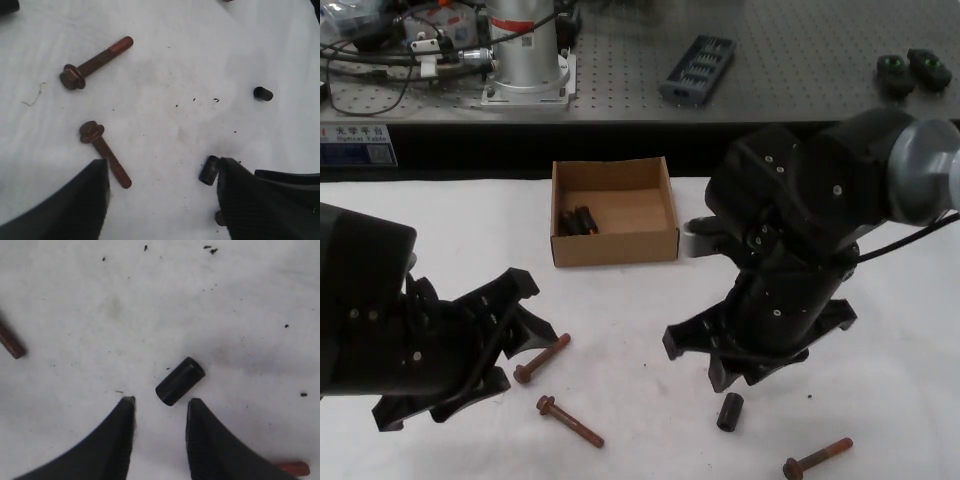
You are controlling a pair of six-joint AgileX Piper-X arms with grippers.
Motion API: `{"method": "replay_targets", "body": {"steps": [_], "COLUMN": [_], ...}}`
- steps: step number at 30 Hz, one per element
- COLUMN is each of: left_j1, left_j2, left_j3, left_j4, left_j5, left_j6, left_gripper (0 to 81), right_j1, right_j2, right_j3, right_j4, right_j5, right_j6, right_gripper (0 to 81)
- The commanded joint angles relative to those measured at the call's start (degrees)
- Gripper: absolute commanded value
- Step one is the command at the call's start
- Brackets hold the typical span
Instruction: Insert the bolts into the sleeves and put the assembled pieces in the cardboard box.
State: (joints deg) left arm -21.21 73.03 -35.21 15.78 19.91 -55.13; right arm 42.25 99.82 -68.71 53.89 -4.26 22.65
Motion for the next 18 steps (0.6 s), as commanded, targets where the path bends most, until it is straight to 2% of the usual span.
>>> {"method": "replay_targets", "body": {"steps": [1,18], "left_j1": [-0.1,-0.1], "left_j2": [0.1,0.1], "left_j3": [-0.1,-0.1], "left_j4": [-0.5,2.6], "left_j5": [-0.2,1.4], "left_j6": [-0.6,4.4], "left_gripper": [46.2,46.2], "right_j1": [-0.2,-0.2], "right_j2": [-0.9,-0.7], "right_j3": [0.0,9.8], "right_j4": [-0.5,-9.7], "right_j5": [1.2,1.5], "right_j6": [5.1,26.4], "right_gripper": [27.0,26.8]}}
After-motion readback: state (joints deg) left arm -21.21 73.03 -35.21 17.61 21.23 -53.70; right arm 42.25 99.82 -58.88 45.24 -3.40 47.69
